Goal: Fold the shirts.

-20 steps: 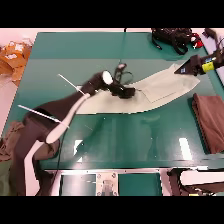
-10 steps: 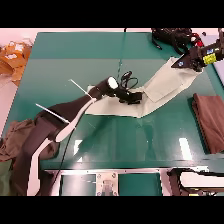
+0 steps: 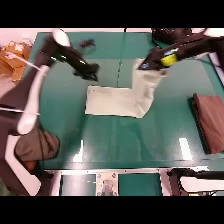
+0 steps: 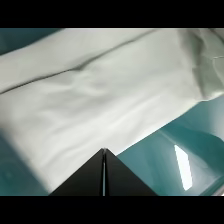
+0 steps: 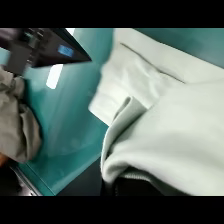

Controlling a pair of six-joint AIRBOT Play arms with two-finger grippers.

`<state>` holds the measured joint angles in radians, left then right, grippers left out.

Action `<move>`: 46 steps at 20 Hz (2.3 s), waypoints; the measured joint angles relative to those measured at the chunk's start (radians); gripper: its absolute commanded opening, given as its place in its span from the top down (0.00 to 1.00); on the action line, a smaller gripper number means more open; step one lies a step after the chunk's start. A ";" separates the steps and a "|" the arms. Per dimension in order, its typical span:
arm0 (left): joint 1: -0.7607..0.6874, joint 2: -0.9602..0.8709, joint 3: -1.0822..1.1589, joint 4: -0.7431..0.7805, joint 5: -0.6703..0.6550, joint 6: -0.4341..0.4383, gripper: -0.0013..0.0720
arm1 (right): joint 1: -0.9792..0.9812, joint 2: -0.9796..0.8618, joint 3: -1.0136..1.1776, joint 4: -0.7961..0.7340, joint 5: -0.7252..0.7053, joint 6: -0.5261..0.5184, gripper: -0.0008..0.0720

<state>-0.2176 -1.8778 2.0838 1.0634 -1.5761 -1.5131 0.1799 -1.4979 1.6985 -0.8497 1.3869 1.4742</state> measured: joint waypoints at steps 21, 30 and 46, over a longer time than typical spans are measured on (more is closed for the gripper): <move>0.233 0.119 -0.077 0.104 -0.069 0.103 0.95 | -0.217 -0.093 -0.394 -0.114 -0.209 0.105 0.23; 0.234 0.119 -0.079 0.104 -0.060 0.104 0.95 | -0.142 -0.259 -0.546 0.272 -0.348 -0.138 0.97; 0.234 0.119 -0.079 0.086 -0.083 0.101 0.95 | -0.776 0.002 0.062 0.256 -0.111 0.052 0.97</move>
<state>0.0162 -1.7588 2.0052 1.1496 -1.6588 -1.4120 -0.5961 -1.4963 1.7603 -0.5941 1.2762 1.5261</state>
